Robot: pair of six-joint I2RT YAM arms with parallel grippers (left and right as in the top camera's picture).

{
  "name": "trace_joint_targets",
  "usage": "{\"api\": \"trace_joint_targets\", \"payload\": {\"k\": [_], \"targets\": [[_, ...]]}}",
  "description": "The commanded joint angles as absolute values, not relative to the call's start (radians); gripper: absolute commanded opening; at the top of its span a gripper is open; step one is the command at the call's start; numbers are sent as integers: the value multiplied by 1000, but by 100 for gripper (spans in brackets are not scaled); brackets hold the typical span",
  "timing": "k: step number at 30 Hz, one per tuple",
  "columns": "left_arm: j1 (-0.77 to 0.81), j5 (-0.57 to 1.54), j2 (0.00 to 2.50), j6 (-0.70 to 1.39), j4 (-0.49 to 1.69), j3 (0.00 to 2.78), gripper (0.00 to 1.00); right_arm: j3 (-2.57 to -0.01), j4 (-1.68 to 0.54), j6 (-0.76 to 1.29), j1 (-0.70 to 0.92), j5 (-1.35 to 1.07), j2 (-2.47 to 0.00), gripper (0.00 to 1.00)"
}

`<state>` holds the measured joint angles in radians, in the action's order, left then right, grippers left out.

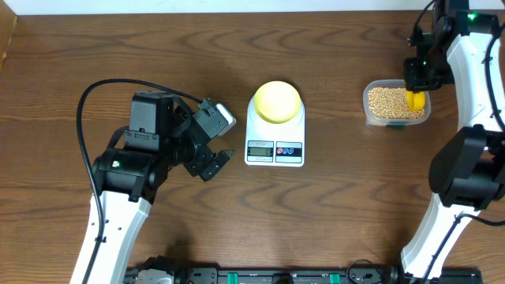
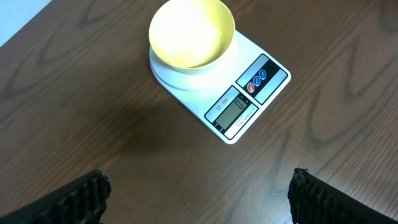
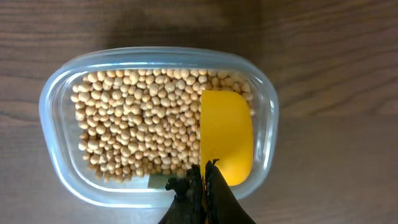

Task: Scoop item into bowl and weigh 50g on scale
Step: 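Lower the scoop into the soybeans with the right gripper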

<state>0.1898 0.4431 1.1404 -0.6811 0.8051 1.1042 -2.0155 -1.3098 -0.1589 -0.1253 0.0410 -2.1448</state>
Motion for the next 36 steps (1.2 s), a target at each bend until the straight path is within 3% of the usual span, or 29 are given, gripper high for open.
{"api": "trace_joint_targets", "payload": {"k": [1, 24, 36], "targets": [[184, 453, 1130, -688, 807, 1097, 94, -1961, -1289, -162, -123, 8, -2155, 1], [184, 453, 1130, -688, 807, 1097, 94, -1900, -1227, -167, -221, -416, -2196, 1], [184, 453, 1130, -688, 807, 1097, 94, -1866, -1224, -181, -249, -486, -2211, 1]]}}
